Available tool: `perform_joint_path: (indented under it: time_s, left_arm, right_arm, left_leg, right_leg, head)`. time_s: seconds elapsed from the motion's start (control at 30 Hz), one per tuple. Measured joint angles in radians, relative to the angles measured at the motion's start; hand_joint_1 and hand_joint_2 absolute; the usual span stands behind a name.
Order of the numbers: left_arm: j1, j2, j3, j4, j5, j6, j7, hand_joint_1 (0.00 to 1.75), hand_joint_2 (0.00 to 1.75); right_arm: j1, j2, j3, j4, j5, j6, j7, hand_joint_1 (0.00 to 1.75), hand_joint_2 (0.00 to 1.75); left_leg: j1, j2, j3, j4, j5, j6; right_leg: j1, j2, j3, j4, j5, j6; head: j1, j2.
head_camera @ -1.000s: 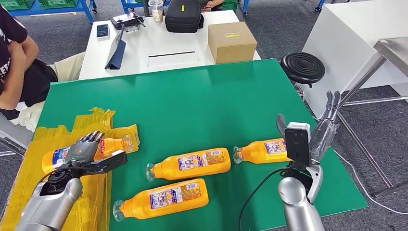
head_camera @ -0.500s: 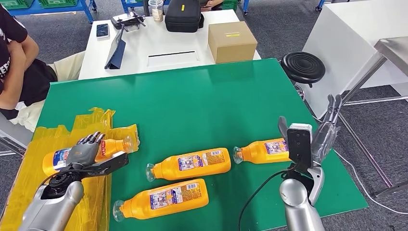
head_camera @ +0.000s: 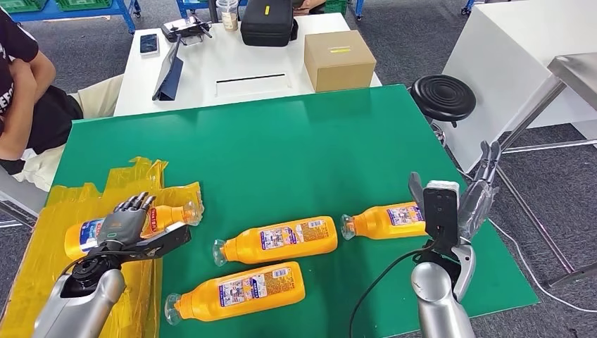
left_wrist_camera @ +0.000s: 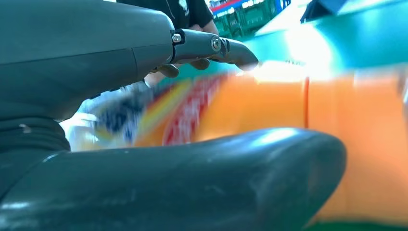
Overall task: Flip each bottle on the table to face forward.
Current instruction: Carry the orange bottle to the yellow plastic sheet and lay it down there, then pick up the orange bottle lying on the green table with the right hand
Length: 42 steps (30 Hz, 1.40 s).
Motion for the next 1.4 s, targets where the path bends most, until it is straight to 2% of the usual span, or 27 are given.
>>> perform_joint_path:
  time_s: [0.23, 0.43, 0.53, 0.63, 0.73, 0.83, 0.97, 1.07, 1.13, 1.23, 1.4]
  left_arm:
    - [0.019, -0.001, 0.032, -0.151, 0.009, 0.001, 0.012, 0.00, 0.00]
    - [0.019, -0.024, 0.080, -0.235, 0.079, 0.111, 0.017, 0.00, 0.00]
    - [0.029, -0.040, 0.107, -0.278, 0.153, 0.200, -0.015, 0.00, 0.00]
    - [0.048, -0.061, 0.135, -0.327, 0.275, 0.286, -0.082, 0.00, 0.00]
    - [0.067, -0.079, 0.153, -0.364, 0.366, 0.311, -0.130, 0.00, 0.00]
    - [0.083, -0.090, 0.164, -0.384, 0.384, 0.313, -0.141, 0.00, 0.00]
    - [0.092, -0.100, 0.173, -0.398, 0.399, 0.313, -0.150, 0.00, 1.75]
    - [0.099, -0.107, 0.176, -0.399, 0.436, 0.302, -0.172, 0.00, 1.75]
    - [0.104, -0.112, 0.176, -0.396, 0.456, 0.297, -0.187, 0.00, 1.75]
    - [0.111, -0.124, 0.175, -0.381, 0.480, 0.297, -0.211, 0.00, 1.75]
    - [0.111, -0.140, 0.163, -0.336, 0.504, 0.302, -0.227, 0.00, 1.75]
  right_arm:
    - [0.001, 0.012, -0.013, 0.001, 0.011, 0.017, 0.000, 0.00, 1.75]
    - [-0.004, 0.022, -0.015, 0.001, 0.034, 0.023, 0.003, 0.00, 1.75]
    - [-0.004, 0.024, -0.016, 0.001, 0.052, 0.021, 0.003, 0.00, 1.75]
    - [-0.002, 0.023, -0.016, 0.000, 0.121, 0.022, 0.018, 0.00, 1.75]
    - [0.001, 0.012, -0.016, -0.001, 0.218, 0.048, 0.059, 0.00, 1.75]
    - [0.002, 0.002, -0.016, -0.002, 0.243, 0.058, 0.073, 0.00, 1.75]
    - [0.005, -0.009, -0.016, -0.002, 0.285, 0.106, 0.099, 0.00, 1.75]
    - [0.011, -0.047, -0.011, -0.002, 0.404, 0.279, 0.151, 0.00, 1.75]
    - [0.014, -0.086, -0.008, -0.002, 0.428, 0.377, 0.147, 0.00, 1.75]
    - [0.016, -0.163, -0.007, 0.003, 0.384, 0.491, 0.104, 0.00, 1.75]
    - [0.038, -0.335, -0.011, 0.032, 0.304, 0.692, 0.000, 0.00, 1.75]
  left_leg:
    - [0.000, 0.000, 0.000, 0.000, 0.000, 0.000]
    - [0.000, 0.000, -0.001, 0.000, 0.000, 0.000]
    - [0.000, 0.000, -0.001, 0.000, 0.000, 0.000]
    - [0.000, 0.000, -0.001, 0.000, 0.000, 0.000]
    - [0.000, 0.000, -0.001, 0.000, 0.000, 0.000]
    - [0.000, 0.000, -0.001, 0.000, 0.000, 0.000]
    - [0.000, 0.000, -0.001, 0.000, 0.000, 0.000]
    - [0.000, 0.000, -0.001, 0.000, 0.000, 0.000]
    - [0.000, -0.001, -0.001, 0.000, 0.000, 0.000]
    - [-0.001, -0.001, -0.002, 0.001, 0.000, 0.000]
    - [-0.003, -0.001, -0.003, 0.001, 0.000, 0.000]
  right_leg:
    - [0.000, 0.000, -0.001, 0.000, 0.000, 0.000]
    - [0.000, 0.000, -0.001, 0.000, 0.000, 0.000]
    - [0.000, 0.000, -0.001, 0.000, 0.000, 0.000]
    - [0.000, 0.000, -0.001, 0.000, 0.000, 0.000]
    - [0.000, 0.000, -0.001, 0.000, 0.000, 0.000]
    - [0.000, 0.000, -0.001, 0.000, 0.000, 0.000]
    - [0.000, 0.000, -0.001, 0.000, 0.000, 0.000]
    - [0.000, 0.000, -0.001, 0.000, 0.000, 0.000]
    - [0.000, 0.000, -0.001, 0.000, 0.000, 0.000]
    - [-0.001, 0.000, -0.002, 0.000, 0.000, 0.000]
    - [-0.002, 0.000, -0.002, -0.001, 0.000, 0.000]
  head:
    - [0.000, 0.000]
    - [0.000, 0.000]
    - [0.000, 0.000]
    - [0.000, 0.000]
    - [0.000, 0.000]
    - [0.000, 0.000]
    - [0.000, 0.000]
    - [0.000, 0.000]
    - [0.000, 0.000]
    - [0.000, 0.000]
    - [0.000, 0.000]
